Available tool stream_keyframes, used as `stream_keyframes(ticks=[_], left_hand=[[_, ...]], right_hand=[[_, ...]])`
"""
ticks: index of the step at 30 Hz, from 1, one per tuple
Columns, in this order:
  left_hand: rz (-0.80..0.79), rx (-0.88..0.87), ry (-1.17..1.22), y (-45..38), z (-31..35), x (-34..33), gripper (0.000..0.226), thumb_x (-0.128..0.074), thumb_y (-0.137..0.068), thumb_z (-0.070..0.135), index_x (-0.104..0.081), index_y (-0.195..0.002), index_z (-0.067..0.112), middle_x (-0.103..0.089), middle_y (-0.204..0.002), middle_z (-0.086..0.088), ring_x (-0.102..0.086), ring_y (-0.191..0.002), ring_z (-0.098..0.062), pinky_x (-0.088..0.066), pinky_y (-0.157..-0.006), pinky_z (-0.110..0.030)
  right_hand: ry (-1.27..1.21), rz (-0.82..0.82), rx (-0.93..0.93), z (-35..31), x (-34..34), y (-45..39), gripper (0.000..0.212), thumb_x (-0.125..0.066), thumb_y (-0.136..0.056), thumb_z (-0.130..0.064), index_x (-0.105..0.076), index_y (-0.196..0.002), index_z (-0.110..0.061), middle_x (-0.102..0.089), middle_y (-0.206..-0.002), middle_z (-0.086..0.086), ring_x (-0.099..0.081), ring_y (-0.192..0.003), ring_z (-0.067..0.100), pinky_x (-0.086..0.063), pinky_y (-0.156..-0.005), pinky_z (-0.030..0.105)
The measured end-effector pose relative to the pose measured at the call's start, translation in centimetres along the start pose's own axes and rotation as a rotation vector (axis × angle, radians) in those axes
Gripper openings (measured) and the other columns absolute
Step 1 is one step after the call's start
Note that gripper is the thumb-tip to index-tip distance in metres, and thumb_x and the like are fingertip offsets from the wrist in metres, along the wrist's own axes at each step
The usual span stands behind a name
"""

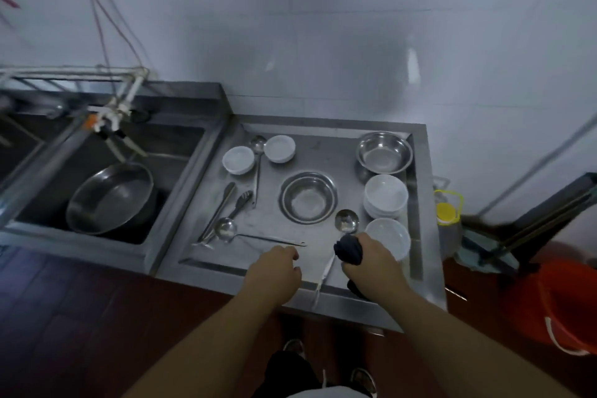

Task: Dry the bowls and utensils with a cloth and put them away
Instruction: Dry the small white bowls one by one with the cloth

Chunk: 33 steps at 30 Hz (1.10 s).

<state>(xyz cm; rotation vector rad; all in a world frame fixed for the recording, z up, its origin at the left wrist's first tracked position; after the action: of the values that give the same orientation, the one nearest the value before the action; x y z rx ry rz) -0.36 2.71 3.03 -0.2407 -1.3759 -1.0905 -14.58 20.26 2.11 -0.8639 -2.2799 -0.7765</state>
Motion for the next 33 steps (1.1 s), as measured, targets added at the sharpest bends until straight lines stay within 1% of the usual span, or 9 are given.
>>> stream_keyframes(ticks=[3,8,11,14,18,21,25,29,33], left_hand=[[0.031,0.041,-0.009,0.6,-4.3,0.9,0.040,-0.051,-0.103,0.038,-0.056,-0.141,0.026,-0.059,-0.137,-0.002,-0.059,-0.121,-0.025,-0.052,-0.099,-0.041],[0.046,0.071,0.025,0.5,-12.6,2.8,0.040,-0.050,-0.104,0.039,-0.055,-0.142,0.029,-0.057,-0.138,0.001,-0.058,-0.123,-0.024,-0.051,-0.098,-0.041],[0.034,0.056,0.032,-0.1,-17.8,4.3,0.039,-0.049,-0.104,0.037,-0.055,-0.142,0.028,-0.056,-0.140,-0.001,-0.058,-0.123,-0.025,-0.051,-0.097,-0.041],[0.043,0.018,0.041,-1.0,-22.2,6.1,0.039,-0.051,-0.103,0.033,-0.057,-0.141,0.025,-0.059,-0.139,-0.002,-0.060,-0.121,-0.023,-0.053,-0.098,-0.040],[0.031,-0.007,-0.018,-2.9,-26.4,7.9,0.036,-0.053,-0.103,0.030,-0.062,-0.137,0.023,-0.062,-0.133,-0.002,-0.064,-0.113,-0.022,-0.055,-0.092,-0.037],[-0.008,-0.026,-0.070,-4.7,-28.0,8.3,0.035,-0.051,-0.103,0.031,-0.061,-0.136,0.022,-0.060,-0.133,-0.001,-0.063,-0.111,-0.022,-0.054,-0.089,-0.036],[-0.058,-0.058,-0.087,-7.6,-28.0,8.2,0.035,-0.051,-0.103,0.029,-0.059,-0.136,0.022,-0.060,-0.132,-0.001,-0.062,-0.111,-0.023,-0.053,-0.091,-0.038],[-0.083,-0.065,-0.124,-11.3,-27.0,8.5,0.032,-0.051,-0.101,0.024,-0.061,-0.131,0.020,-0.061,-0.127,-0.002,-0.062,-0.108,-0.024,-0.054,-0.089,-0.039],[-0.099,-0.056,-0.171,-15.0,-26.1,9.3,0.033,-0.052,-0.101,0.029,-0.060,-0.132,0.019,-0.062,-0.130,-0.004,-0.063,-0.110,-0.025,-0.056,-0.091,-0.043]], right_hand=[[0.056,-0.027,0.040,-3.2,-2.4,-0.2,0.023,-0.069,-0.082,-0.021,-0.050,-0.095,-0.020,-0.059,-0.089,0.002,-0.059,-0.079,0.020,-0.052,-0.070,0.041],[0.127,-0.051,0.069,-9.7,-7.6,-2.9,0.021,-0.067,-0.082,-0.020,-0.052,-0.096,-0.018,-0.059,-0.093,0.004,-0.059,-0.081,0.021,-0.052,-0.071,0.038],[0.088,-0.044,0.030,-14.1,-11.8,-4.6,0.022,-0.069,-0.082,-0.018,-0.052,-0.096,-0.015,-0.061,-0.092,0.007,-0.060,-0.079,0.021,-0.052,-0.072,0.037],[0.012,-0.016,-0.001,-18.2,-16.0,-5.8,0.025,-0.072,-0.082,-0.022,-0.056,-0.101,-0.016,-0.064,-0.090,0.006,-0.062,-0.077,0.019,-0.051,-0.068,0.035],[-0.019,0.006,-0.035,-21.0,-19.1,-6.9,0.025,-0.074,-0.082,-0.021,-0.056,-0.099,-0.016,-0.063,-0.087,0.003,-0.060,-0.076,0.016,-0.048,-0.063,0.032],[0.018,0.001,-0.064,-21.4,-19.9,-7.8,0.026,-0.072,-0.082,-0.020,-0.056,-0.101,-0.014,-0.062,-0.089,0.006,-0.061,-0.077,0.020,-0.048,-0.063,0.034],[0.099,-0.015,-0.064,-20.6,-19.7,-9.6,0.026,-0.071,-0.084,-0.021,-0.054,-0.104,-0.016,-0.057,-0.091,0.004,-0.059,-0.076,0.019,-0.042,-0.058,0.030],[0.156,-0.041,-0.048,-19.5,-19.2,-12.6,0.023,-0.068,-0.087,-0.021,-0.049,-0.099,-0.018,-0.053,-0.091,0.003,-0.055,-0.077,0.019,-0.040,-0.060,0.031],[0.162,-0.069,-0.057,-18.7,-18.1,-16.1,0.020,-0.067,-0.088,-0.019,-0.048,-0.095,-0.018,-0.057,-0.092,0.005,-0.058,-0.078,0.021,-0.046,-0.065,0.034]])
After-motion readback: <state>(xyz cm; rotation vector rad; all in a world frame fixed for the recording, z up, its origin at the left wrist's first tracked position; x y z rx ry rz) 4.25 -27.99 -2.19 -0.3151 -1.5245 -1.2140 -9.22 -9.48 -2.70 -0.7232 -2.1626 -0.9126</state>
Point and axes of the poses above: each hand's wrist, its own y-axis away from the middle knuckle, its own x-axis out of the back of the hand, z = x × y, the point moved 3 cm from there along -y, towards the middle knuckle
